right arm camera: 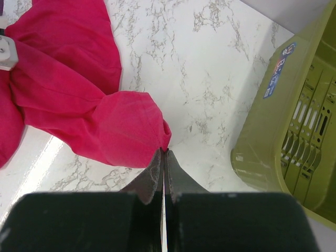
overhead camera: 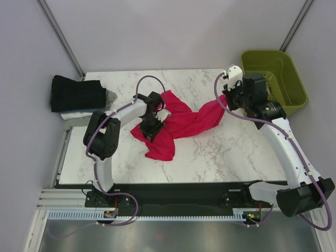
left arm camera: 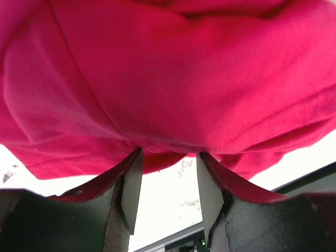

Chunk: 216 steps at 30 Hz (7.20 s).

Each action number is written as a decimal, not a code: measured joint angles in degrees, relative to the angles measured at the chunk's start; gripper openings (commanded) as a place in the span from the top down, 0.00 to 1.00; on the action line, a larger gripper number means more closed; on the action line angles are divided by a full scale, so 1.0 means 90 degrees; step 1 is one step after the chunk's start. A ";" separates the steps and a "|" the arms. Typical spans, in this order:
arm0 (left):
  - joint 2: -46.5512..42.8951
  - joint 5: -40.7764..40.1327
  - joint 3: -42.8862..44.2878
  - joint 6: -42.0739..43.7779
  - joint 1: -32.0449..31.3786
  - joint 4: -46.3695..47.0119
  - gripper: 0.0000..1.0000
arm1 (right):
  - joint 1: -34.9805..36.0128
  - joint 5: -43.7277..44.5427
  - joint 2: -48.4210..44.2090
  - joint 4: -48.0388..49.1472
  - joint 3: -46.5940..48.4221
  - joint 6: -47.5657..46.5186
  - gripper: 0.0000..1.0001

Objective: Fold and stack the t-shirts
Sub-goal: Flatten the tshirt out

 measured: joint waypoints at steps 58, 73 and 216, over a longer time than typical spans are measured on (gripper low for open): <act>0.0340 -0.0274 0.0287 -0.0245 0.0175 0.0260 0.79 | -0.0126 0.0012 -0.0318 0.0250 -0.0583 0.0012 1.00; -0.0238 -0.0709 0.0481 -0.0211 0.0211 0.0202 0.98 | -0.0408 0.0240 -0.0425 0.0311 -0.0556 0.0005 1.00; 0.1137 0.2744 0.0998 -0.5768 -0.3750 0.3793 0.45 | -0.0916 -0.0216 0.0967 0.1137 0.1685 0.0253 1.00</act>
